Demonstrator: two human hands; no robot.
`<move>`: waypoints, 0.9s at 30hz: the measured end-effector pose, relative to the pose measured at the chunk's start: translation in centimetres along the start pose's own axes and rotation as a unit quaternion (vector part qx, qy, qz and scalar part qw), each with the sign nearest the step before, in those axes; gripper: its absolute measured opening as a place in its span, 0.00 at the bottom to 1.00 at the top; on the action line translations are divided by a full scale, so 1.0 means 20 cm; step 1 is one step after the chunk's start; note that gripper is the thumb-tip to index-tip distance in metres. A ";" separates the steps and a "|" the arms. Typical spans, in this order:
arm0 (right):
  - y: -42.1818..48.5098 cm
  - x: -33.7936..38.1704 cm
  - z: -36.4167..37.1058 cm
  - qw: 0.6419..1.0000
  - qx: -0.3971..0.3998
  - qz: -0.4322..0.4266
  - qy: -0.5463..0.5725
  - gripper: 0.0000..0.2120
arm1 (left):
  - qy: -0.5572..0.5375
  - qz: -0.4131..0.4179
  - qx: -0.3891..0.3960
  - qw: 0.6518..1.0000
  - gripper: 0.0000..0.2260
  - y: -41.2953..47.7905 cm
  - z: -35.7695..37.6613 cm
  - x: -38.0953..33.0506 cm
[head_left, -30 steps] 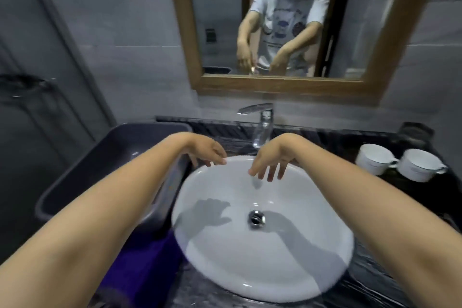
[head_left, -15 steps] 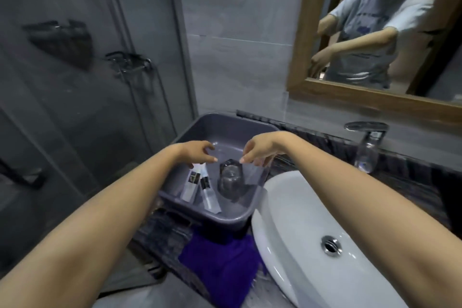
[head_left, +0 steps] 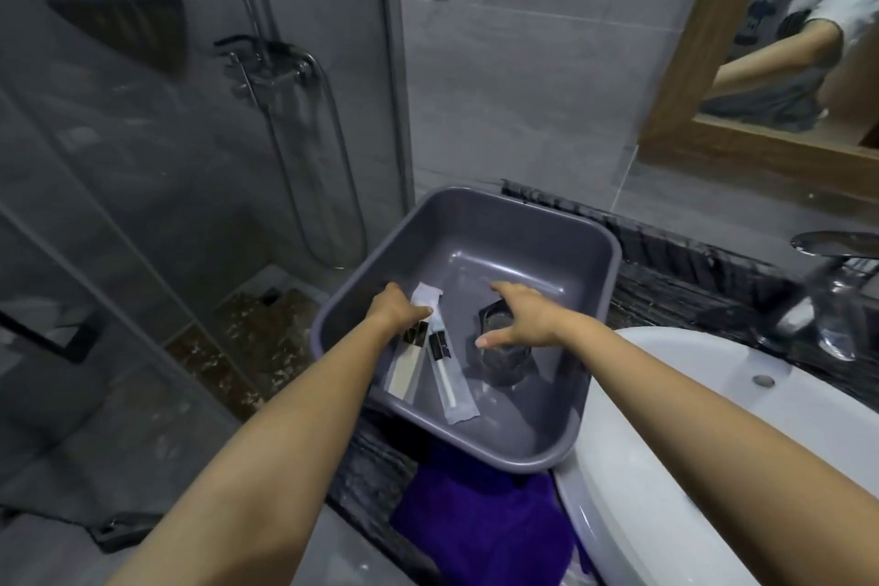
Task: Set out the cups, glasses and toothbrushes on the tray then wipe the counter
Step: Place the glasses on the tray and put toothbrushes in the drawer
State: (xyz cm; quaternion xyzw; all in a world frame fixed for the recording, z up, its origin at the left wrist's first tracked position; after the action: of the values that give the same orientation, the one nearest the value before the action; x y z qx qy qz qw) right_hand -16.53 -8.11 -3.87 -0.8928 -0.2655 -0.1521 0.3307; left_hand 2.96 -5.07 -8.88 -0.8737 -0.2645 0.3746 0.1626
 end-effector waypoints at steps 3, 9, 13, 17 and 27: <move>0.01 -0.02 0.02 0.999 -0.032 0.005 0.018 0.47 | 0.017 -0.014 0.005 1.000 0.30 0.06 0.04 -0.01; 0.02 -0.07 0.04 0.998 -0.040 0.011 0.051 0.39 | 0.014 -0.047 0.010 0.999 0.28 0.14 0.09 -0.05; 0.02 -0.08 0.05 0.998 -0.033 0.002 0.054 0.41 | -0.010 -0.099 0.007 0.995 0.30 0.16 0.10 -0.04; 0.03 -0.09 0.07 0.998 -0.040 0.009 0.046 0.45 | -0.030 -0.131 -0.008 0.991 0.30 0.17 0.12 -0.06; -0.02 -0.09 -0.03 0.994 -0.096 0.018 0.054 0.27 | -0.118 -0.069 0.025 0.990 0.20 0.18 0.16 -0.15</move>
State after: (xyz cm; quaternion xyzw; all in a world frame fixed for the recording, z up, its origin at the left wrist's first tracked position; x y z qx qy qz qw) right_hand -18.19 -8.98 -4.02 -0.9155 -0.2155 -0.2193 0.2596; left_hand 0.16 -9.44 -11.11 -0.7986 -0.3322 0.4697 0.1769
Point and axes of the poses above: each hand's wrist, its own y-axis towards the middle knuckle, its own z-axis out of the palm, x = y × z, the point moved 8 cm from there along y, towards the middle knuckle, and after that the axes turned 8 degrees about x, right-handed, at the moved point
